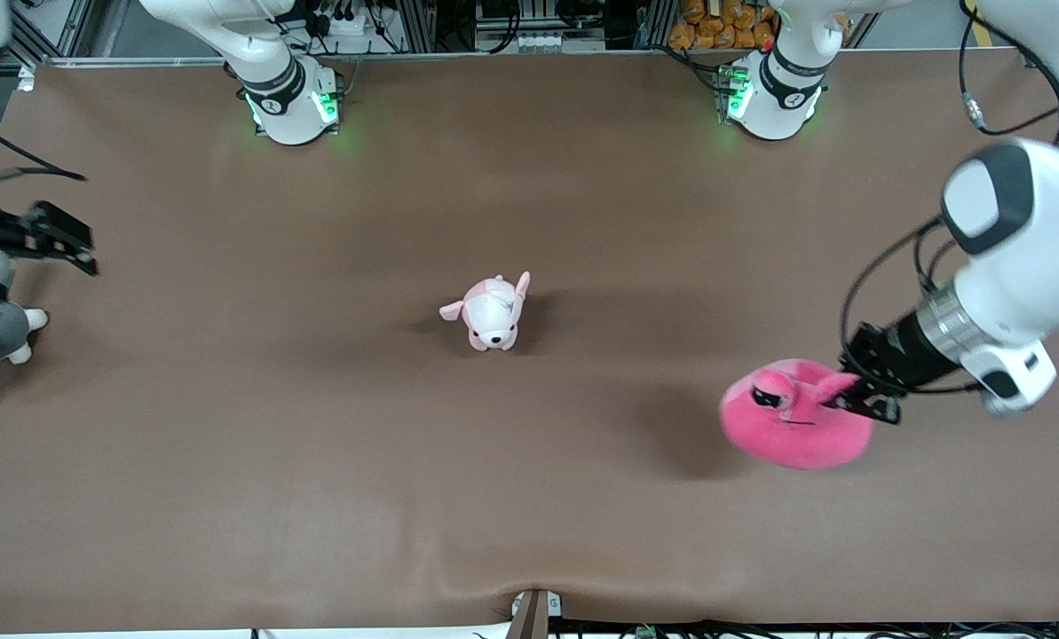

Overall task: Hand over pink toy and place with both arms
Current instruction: 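Carry the pink toy toward the middle while the right gripper reaches it, then grasp the pink toy with the right gripper and open the left gripper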

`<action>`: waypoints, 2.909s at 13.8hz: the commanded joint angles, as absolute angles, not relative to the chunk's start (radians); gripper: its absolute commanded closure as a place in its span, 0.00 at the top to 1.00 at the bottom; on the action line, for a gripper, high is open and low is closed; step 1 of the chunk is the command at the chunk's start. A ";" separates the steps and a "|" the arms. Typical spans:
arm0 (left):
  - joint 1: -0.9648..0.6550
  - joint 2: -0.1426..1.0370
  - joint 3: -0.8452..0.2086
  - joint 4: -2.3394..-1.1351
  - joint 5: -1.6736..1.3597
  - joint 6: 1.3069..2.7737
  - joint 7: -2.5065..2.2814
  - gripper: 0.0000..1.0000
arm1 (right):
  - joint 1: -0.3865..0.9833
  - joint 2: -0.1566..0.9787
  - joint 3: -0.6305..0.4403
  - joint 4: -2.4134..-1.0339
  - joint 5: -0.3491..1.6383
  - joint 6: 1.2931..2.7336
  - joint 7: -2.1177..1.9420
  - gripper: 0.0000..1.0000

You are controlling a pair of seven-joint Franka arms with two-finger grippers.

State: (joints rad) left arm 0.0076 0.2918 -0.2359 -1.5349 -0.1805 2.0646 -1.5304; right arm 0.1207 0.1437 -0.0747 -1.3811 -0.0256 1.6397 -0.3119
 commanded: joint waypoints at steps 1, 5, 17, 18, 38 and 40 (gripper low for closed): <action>0.009 0.249 -0.354 -1.530 -0.175 2.053 -1.714 0.00 | 0.172 0.176 -0.084 -1.341 0.044 1.672 -0.125 1.00; -0.098 0.250 -0.471 -1.477 -0.123 2.034 -1.998 0.00 | 0.242 0.183 -0.083 -1.342 0.130 1.672 0.404 1.00; -0.642 0.431 -0.240 -1.261 0.041 2.123 -2.367 0.00 | 0.399 0.183 -0.083 -1.350 0.379 1.600 1.726 1.00; -0.700 0.442 -0.185 -1.261 0.041 2.131 -2.379 0.00 | 0.425 0.190 -0.083 -1.350 0.380 1.611 1.791 1.00; -0.775 0.433 -0.103 -1.250 0.037 2.129 -2.387 0.00 | 0.563 0.258 -0.083 -1.365 0.264 1.703 1.914 0.00; -0.775 0.433 -0.103 -1.250 0.037 2.129 -2.385 0.00 | 0.558 0.258 -0.084 -1.364 0.264 1.701 1.914 0.00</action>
